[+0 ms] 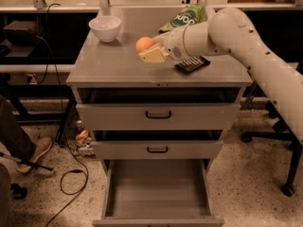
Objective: Pick orange from bottom drawer and place on counter
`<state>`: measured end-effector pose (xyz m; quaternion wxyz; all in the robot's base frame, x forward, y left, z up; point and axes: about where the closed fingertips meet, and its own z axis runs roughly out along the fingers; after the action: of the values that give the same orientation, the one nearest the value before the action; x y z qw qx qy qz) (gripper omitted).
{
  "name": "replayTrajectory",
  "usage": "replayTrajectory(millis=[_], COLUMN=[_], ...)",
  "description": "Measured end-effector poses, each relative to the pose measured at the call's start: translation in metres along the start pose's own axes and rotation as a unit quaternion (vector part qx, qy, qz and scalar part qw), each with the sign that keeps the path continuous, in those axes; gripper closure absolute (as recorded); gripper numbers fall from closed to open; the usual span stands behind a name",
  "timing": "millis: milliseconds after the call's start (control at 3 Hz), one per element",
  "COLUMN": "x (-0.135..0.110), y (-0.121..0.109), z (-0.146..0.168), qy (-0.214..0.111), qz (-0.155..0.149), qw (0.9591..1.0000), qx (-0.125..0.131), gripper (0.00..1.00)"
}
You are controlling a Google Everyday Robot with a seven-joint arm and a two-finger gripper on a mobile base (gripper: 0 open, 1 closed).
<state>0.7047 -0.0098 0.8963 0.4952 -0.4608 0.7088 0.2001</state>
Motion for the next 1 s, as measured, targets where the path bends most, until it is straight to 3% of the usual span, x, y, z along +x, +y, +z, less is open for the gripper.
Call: replayTrajectory(millis=[667, 1000], x=[0.011, 0.017], y=[-0.016, -0.022], z=[0.054, 0.068], qy=[0.031, 0.041], qz=[0.027, 0.04], qw=[0.999, 0.9981], qx=[-0.02, -0.022], gripper=[0.97, 0.75])
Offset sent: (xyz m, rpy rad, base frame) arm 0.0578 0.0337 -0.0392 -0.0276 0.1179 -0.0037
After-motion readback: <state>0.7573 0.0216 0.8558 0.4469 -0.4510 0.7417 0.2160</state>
